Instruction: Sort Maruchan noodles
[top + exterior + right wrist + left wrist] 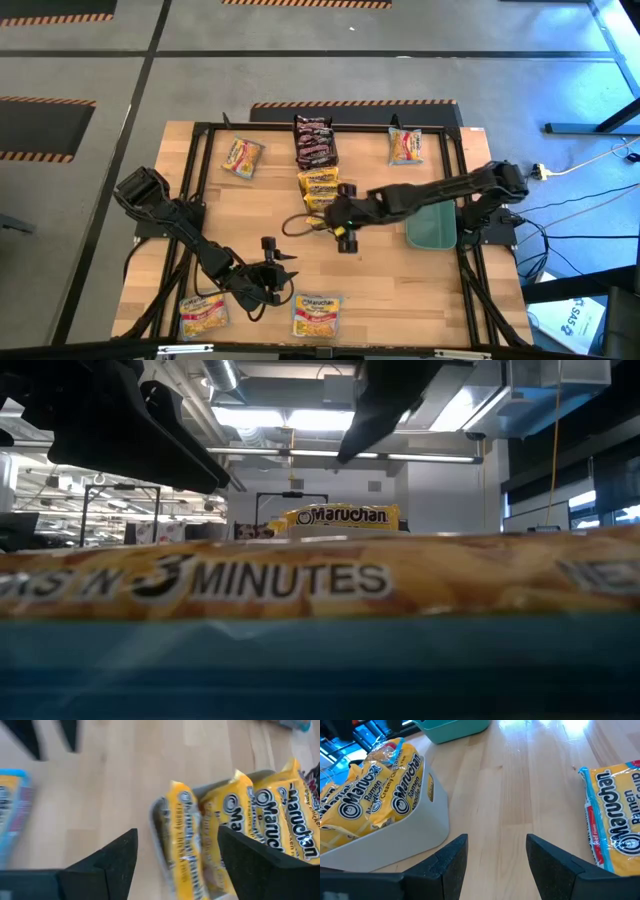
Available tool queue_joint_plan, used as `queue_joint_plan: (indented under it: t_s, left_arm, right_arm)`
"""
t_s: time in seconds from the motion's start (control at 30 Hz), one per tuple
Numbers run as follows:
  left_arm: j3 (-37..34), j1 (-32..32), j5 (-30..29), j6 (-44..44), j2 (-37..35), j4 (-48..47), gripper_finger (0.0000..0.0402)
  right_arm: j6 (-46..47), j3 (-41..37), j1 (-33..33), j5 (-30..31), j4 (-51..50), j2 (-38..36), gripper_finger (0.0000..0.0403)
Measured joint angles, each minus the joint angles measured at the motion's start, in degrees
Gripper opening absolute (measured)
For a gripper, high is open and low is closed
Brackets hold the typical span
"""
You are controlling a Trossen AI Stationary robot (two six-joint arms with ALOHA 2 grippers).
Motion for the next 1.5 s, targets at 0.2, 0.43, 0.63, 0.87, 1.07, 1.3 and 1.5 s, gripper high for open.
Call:
queue_joint_plan:
  t_s: [0.2, 0.43, 0.63, 0.87, 1.07, 1.3, 1.5]
  left_arm:
    - [0.00, 0.00, -0.01, -0.16, 0.00, 0.90, 0.0195]
    - [0.00, 0.20, 1.48, -1.11, 0.00, 2.16, 0.0195]
    - [0.00, 1.78, 3.99, -2.56, 0.00, 2.12, 0.0195]
    - [0.00, 5.09, 4.02, -9.49, 0.00, -4.07, 0.0195]
    - [-0.02, 9.74, 3.21, -21.61, 0.00, -16.10, 0.0195]
    - [-0.02, 15.92, 0.88, -22.19, 0.02, -17.95, 0.0195]
    - [-2.05, 20.61, 1.19, -15.76, 0.61, -16.52, 0.0195]
  right_arm:
    - [2.62, -1.31, 8.00, 1.69, -1.16, -3.14, 0.0233]
    - [6.24, -8.96, 14.42, 5.59, 1.45, -3.19, 0.0194]
    - [11.65, -17.19, 14.67, 7.99, 1.77, -3.19, 0.0138]
    - [14.94, -22.77, 14.64, 13.16, 1.86, -3.19, 0.0082]
    - [16.82, -25.01, 12.40, 17.46, 1.76, -3.19, 0.0058]
    - [15.84, -28.64, 6.70, 19.53, 9.01, -3.19, 0.0053]
    - [14.07, -31.31, 3.67, 17.51, 16.74, -3.19, 0.0053]
